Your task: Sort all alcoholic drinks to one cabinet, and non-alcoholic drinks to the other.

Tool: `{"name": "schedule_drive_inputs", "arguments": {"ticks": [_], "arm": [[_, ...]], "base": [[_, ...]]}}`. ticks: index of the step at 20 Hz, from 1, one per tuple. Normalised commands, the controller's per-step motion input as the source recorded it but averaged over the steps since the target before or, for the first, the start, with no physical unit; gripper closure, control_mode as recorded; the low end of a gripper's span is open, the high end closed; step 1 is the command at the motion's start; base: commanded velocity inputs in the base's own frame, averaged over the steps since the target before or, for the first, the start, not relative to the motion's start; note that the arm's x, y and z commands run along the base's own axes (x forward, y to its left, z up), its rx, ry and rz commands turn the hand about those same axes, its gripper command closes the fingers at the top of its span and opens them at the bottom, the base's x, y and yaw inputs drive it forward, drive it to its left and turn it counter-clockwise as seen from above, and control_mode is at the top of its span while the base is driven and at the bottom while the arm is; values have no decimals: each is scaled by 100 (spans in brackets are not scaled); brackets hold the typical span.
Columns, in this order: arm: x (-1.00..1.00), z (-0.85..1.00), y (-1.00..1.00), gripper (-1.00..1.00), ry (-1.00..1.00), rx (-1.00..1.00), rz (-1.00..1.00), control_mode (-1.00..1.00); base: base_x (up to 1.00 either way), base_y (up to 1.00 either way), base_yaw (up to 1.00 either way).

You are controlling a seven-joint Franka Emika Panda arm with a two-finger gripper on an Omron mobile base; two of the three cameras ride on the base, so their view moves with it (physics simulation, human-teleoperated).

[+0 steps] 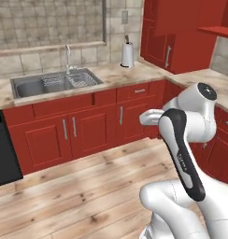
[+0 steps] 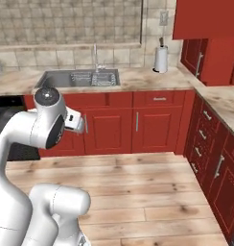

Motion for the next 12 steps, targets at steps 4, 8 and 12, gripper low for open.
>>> {"name": "schedule_drive_inputs", "arguments": {"ticks": [4, 8, 12], "arm": [[0, 0, 0, -100, 0, 0, 0, 100], [0, 0, 0, -100, 0, 0, 0, 100], [0, 0, 0, -100, 0, 0, 0, 100]], "base": [[99, 0, -15], [39, 0, -58], [3, -7, -70]]}}
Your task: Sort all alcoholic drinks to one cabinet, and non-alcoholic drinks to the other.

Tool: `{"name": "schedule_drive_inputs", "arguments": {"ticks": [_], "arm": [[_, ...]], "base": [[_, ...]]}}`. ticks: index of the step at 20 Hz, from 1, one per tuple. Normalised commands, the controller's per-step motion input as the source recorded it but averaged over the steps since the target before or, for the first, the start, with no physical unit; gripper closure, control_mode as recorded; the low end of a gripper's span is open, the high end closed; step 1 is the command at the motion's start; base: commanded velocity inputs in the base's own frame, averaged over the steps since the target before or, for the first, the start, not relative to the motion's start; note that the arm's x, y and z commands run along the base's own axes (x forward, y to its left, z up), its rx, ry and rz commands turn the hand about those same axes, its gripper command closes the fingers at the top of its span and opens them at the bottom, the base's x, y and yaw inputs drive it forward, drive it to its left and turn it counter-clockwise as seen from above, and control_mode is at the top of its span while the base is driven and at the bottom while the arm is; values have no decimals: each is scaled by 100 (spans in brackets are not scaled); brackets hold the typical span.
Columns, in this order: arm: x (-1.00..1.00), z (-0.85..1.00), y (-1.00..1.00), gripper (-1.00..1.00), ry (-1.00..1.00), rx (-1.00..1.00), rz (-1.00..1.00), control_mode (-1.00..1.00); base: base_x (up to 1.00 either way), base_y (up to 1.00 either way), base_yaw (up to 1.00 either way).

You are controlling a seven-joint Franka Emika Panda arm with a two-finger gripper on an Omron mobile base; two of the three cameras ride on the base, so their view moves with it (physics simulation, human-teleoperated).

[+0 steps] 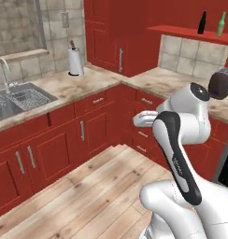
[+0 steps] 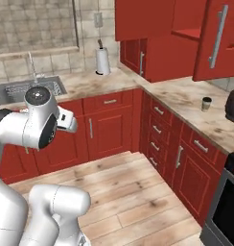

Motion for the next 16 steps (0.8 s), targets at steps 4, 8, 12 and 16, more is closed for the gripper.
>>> {"name": "schedule_drive_inputs", "arguments": {"ticks": [4, 8, 12, 16], "arm": [[0, 0, 0, -100, 0, 0, 0, 100], [0, 0, 0, -100, 0, 0, 0, 100], [0, 0, 0, -100, 0, 0, 0, 100], [0, 0, 0, -100, 0, 0, 0, 100]], "base": [[21, -1, -73], [57, 17, -67], [64, 56, -57], [45, 73, -49]]}}
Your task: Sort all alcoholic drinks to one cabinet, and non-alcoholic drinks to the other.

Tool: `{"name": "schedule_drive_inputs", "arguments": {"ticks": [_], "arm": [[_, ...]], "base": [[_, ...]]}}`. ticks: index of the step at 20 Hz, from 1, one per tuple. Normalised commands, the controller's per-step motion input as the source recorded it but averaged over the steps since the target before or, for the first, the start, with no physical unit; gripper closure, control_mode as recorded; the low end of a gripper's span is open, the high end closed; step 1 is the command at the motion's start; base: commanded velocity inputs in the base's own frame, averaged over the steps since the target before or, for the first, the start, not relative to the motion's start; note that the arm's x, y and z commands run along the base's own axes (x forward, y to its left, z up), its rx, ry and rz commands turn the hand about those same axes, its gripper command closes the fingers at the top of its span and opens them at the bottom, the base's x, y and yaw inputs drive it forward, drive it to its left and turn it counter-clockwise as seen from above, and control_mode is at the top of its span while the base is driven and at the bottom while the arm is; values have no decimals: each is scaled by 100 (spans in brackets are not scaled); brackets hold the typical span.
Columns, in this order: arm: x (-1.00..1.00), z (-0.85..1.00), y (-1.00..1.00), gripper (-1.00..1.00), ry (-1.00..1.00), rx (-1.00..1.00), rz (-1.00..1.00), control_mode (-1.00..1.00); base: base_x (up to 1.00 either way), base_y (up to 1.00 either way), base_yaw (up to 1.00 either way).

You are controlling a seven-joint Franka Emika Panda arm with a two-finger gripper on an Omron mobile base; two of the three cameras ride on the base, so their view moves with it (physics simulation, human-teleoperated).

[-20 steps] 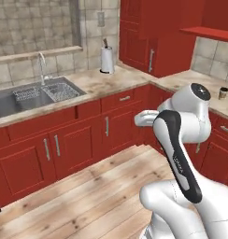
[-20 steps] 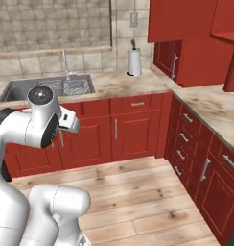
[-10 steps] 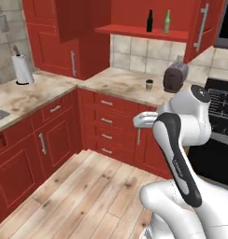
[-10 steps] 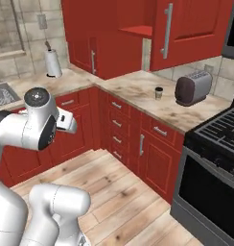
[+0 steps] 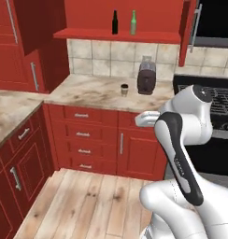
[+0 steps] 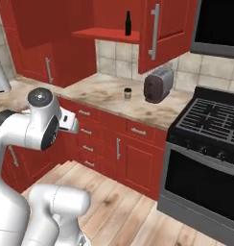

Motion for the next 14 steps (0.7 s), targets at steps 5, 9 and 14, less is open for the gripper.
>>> {"name": "schedule_drive_inputs", "arguments": {"ticks": [5, 9, 14], "arm": [[0, 0, 0, -100, 0, 0, 0, 100], [0, 0, 0, -100, 0, 0, 0, 100], [0, 0, 0, -100, 0, 0, 0, 100]], "base": [[45, 87, -45], [51, 69, -43], [50, 36, -38]]}}
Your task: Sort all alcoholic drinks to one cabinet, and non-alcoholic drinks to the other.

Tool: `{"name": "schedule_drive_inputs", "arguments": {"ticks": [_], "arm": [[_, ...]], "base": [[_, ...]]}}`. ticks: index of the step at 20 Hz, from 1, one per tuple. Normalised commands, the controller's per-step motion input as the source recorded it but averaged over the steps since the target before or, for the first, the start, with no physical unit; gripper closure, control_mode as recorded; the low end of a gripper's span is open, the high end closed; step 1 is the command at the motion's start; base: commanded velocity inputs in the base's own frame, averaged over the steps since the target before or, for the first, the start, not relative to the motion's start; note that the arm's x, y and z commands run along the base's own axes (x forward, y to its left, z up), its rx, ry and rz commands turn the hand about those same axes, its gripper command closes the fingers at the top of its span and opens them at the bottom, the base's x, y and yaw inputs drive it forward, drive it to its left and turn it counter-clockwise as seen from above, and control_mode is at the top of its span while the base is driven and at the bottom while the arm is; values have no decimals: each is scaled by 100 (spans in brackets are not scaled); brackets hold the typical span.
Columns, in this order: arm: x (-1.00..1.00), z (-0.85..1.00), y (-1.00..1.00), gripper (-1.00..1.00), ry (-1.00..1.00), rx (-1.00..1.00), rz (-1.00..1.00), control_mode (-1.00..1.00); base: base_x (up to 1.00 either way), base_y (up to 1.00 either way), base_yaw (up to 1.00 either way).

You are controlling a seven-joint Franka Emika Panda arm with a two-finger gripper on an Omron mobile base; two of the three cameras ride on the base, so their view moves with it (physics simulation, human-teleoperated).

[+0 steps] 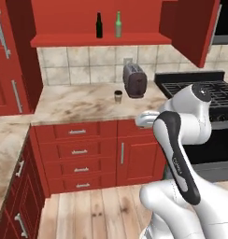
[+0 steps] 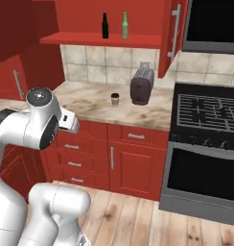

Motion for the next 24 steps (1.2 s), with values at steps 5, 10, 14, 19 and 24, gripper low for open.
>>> {"name": "schedule_drive_inputs", "arguments": {"ticks": [5, 10, 14, 19, 24], "arm": [[0, 0, 0, -100, 0, 0, 0, 100], [0, 0, 0, -100, 0, 0, 0, 100], [0, 0, 0, -100, 0, 0, 0, 100], [0, 0, 0, -100, 0, 0, 0, 100], [0, 0, 0, -100, 0, 0, 0, 100]], "base": [[67, 25, -24], [80, 46, -5], [68, 66, 0], [45, 32, 0], [28, -3, 0]]}}
